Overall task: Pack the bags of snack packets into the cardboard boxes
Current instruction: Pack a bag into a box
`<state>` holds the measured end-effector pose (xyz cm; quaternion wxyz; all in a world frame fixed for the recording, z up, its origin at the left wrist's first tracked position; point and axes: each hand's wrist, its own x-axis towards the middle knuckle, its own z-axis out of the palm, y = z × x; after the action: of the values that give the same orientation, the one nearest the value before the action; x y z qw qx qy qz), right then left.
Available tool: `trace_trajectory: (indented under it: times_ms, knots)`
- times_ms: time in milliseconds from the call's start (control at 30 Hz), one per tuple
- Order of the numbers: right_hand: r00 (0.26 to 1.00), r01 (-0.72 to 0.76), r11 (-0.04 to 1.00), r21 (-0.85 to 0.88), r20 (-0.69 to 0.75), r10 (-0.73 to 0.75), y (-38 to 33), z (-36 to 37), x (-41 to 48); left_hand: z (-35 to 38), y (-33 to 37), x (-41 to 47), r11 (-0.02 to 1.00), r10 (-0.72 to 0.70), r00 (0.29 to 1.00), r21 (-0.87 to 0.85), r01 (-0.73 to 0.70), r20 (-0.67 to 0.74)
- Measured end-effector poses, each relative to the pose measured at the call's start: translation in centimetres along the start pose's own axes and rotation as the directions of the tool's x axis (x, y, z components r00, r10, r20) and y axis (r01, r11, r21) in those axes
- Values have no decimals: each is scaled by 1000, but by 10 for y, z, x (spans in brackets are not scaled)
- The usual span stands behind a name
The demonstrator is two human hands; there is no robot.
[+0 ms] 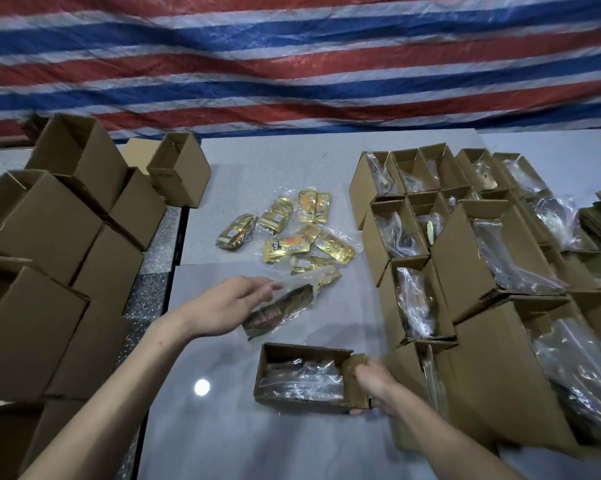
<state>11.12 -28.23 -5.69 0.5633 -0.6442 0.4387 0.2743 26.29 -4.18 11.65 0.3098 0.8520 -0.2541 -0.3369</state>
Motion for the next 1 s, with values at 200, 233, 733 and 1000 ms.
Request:
trace_trajectory:
  times_ms: [200, 233, 733, 1000]
  knots:
    - [1000, -2, 1000, 13, -1, 2, -1, 2, -12, 8, 19, -18, 977, 158, 987, -137, -162, -40]
    - [1000, -4, 1000, 17, 2, 4, -2, 2, -14, 10, 23, -19, 970, 179, 982, -157, -186, -59]
    - [999, 0, 995, 97, 51, -5, 11, 2, -7, 30, 43, -29, 961, 253, 966, -122, -246, 47]
    - [998, -1, 993, 121, 59, -6, 9, 1, -11, 64, 16, -18, 983, 173, 974, -88, -161, 148]
